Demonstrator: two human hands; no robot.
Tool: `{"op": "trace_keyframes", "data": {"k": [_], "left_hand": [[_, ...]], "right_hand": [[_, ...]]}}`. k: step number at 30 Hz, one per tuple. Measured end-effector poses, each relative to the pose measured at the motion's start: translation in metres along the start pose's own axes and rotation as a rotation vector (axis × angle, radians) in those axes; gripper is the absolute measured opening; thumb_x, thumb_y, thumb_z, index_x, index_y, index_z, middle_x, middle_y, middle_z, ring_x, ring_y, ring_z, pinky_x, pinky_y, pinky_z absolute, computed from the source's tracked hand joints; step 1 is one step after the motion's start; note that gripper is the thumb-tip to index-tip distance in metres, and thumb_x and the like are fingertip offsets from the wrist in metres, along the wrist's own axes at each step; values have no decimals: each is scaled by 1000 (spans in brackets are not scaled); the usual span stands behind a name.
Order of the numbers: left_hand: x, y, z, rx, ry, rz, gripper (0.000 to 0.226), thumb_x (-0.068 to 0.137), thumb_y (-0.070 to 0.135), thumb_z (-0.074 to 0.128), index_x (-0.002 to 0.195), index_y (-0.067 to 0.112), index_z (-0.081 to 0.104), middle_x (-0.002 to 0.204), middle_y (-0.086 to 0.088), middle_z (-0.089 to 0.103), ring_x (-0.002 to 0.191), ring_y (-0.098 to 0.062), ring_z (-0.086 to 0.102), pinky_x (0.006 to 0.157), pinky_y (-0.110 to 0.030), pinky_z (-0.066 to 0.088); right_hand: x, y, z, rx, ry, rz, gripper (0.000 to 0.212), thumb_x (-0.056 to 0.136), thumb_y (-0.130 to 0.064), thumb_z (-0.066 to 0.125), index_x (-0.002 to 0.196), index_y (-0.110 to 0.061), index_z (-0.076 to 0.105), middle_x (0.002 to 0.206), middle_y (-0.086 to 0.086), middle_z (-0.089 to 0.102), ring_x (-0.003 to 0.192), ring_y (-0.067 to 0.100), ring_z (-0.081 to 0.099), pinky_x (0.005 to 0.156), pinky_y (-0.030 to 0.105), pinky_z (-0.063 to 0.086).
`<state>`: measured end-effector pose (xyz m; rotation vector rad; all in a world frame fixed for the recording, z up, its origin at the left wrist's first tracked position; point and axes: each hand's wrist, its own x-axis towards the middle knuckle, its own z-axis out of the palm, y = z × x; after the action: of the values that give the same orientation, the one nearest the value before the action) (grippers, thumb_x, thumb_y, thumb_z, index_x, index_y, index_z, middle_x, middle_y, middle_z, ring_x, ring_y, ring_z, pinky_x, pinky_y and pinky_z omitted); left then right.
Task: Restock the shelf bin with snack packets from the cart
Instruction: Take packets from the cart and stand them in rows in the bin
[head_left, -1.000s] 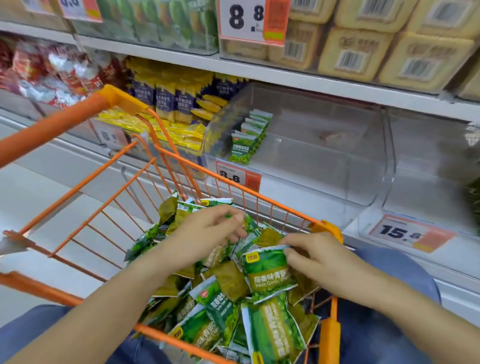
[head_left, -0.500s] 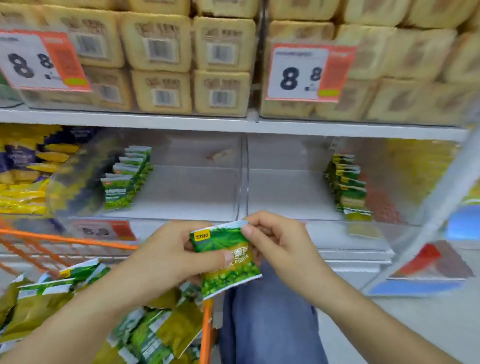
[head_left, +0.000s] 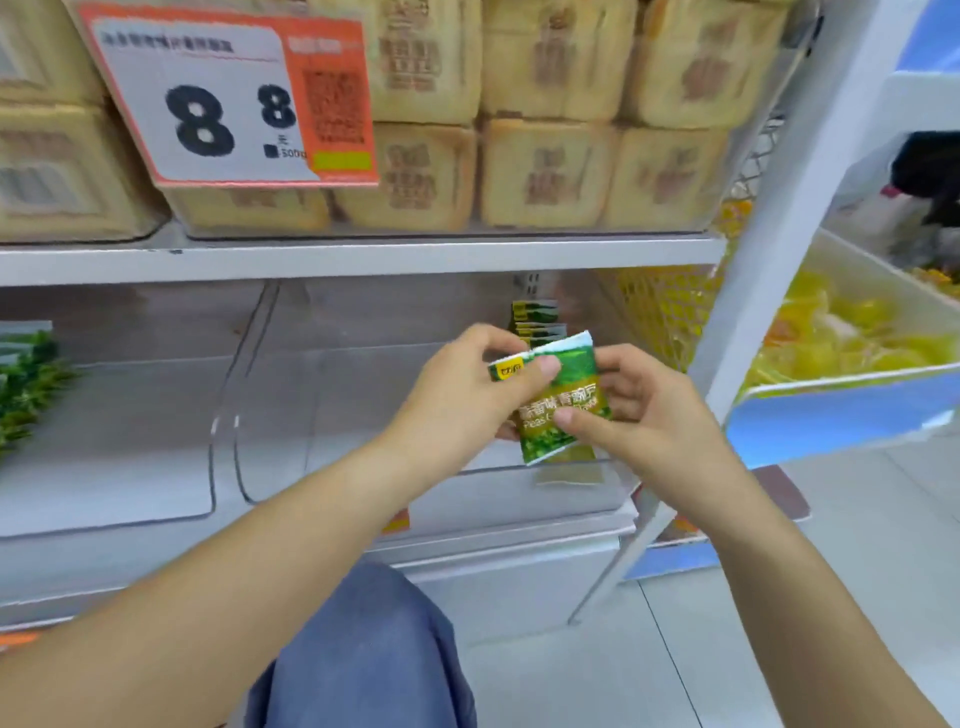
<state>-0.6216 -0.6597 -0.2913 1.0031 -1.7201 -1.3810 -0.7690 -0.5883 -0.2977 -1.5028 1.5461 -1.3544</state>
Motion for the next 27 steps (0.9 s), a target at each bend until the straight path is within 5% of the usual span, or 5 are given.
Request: {"op": "trace_keyframes", "data": {"k": [3, 6, 9, 17, 27], "left_hand": [[28, -17, 8, 20, 100, -34, 16, 99, 33, 48, 88, 23, 53, 82, -6, 69, 72, -21, 68, 69, -36, 56], [48, -45, 5, 536, -190, 3, 11, 93, 25, 59, 99, 19, 66, 100, -2, 70, 96, -21, 64, 83, -27, 47], [57, -59, 10, 770, -499, 55, 32, 85, 19, 71, 116, 20, 67, 108, 9, 63, 100, -11, 55, 79, -18, 38], [71, -74, 40, 821, -691, 144, 40, 87, 8, 60, 125, 20, 58, 121, -5, 62, 97, -21, 51, 74, -22, 35], [87, -94, 43, 733, -357, 21, 26, 92, 27, 61, 111, 10, 63, 111, -13, 67, 103, -30, 60, 81, -27, 43]], "right_hand": [[23, 16, -14, -353, 256, -113, 21, 81, -15, 73, 92, -25, 58, 81, -9, 66, 77, 10, 63, 71, 28, 48], [33, 42, -7, -846, 376, -211, 26, 86, -21, 63, 108, -10, 55, 86, 8, 64, 78, 33, 62, 61, 36, 42], [26, 65, 11, -884, 385, -312, 28, 82, -20, 60, 105, -5, 57, 83, 11, 65, 65, 35, 63, 46, 32, 43], [20, 74, 21, -789, 553, -267, 26, 84, -16, 58, 107, -5, 56, 84, 11, 65, 69, 31, 61, 53, 28, 34], [20, 74, 21, -725, 525, -225, 23, 87, -20, 54, 108, -10, 53, 85, 9, 62, 76, 25, 54, 60, 30, 35]]}}
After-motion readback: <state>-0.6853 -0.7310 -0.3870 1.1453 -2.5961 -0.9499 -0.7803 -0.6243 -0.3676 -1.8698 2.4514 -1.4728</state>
